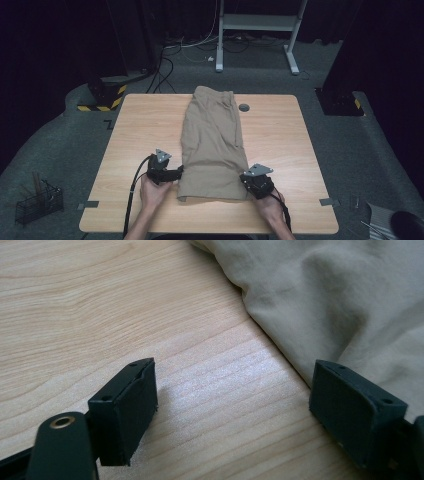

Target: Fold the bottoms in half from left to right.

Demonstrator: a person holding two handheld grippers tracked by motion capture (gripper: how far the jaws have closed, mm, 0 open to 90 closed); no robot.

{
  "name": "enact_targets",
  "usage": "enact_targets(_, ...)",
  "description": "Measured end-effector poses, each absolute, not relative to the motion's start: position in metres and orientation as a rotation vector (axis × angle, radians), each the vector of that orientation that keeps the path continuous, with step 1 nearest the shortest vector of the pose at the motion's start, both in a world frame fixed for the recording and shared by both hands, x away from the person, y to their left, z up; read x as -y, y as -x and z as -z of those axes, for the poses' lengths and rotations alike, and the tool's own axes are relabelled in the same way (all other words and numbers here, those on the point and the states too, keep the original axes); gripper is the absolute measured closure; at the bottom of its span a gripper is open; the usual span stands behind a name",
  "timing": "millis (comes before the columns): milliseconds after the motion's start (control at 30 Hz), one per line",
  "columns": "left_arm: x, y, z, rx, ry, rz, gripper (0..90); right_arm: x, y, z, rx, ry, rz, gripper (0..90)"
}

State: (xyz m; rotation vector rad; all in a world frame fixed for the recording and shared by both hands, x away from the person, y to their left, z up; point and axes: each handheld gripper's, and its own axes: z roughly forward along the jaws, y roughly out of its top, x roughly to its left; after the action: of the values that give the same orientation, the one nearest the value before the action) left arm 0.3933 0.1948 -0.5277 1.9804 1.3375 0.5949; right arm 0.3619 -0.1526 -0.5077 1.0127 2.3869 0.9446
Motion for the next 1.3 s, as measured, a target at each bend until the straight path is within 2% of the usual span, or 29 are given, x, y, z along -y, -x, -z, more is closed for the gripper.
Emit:
enact_targets(233, -0.195, -0.393, 0.528, -1.338, -1.980, -0.595, 19.5, 0.170, -0.356, 0.487, -2.319, -1.010, -0.997, 89.4)
enact_targets(433, -0.197, -0.393, 0.527, -1.341, -1.959, -0.574, 20.7, 0.173, -0.366, 0.511, -2.405, -1.101, -0.877, 87.2)
enact_targets(533, -0.198, -0.392, 0.524, -1.308, -1.945, -0.489, 28.6, 0.176, -0.367, 0.507, -2.354, -1.133, -0.915, 75.8)
enact_targets(800, -0.174, -0.392, 0.508, -1.194, -1.947, -0.435, 28.9, 0.180, -0.390, 0.493, -2.249, -1.193, -1.037, 66.7)
enact_targets(933, -0.157, -0.396, 0.516, -1.168, -2.031, -0.444, 28.6, 0.172, -0.408, 0.505, -2.278, -1.221, -1.017, 67.6)
enact_targets(1100, -0.148, -0.394, 0.520, -1.151, -2.112, -0.495, 28.6, 0.168, -0.414, 0.517, -2.296, -1.201, -0.942, 84.2)
enact_targets(1300, -0.144, -0.392, 0.518, -1.165, -2.134, -0.526, 30.1, 0.172, -0.414, 0.517, -2.282, -1.187, -0.905, 87.2)
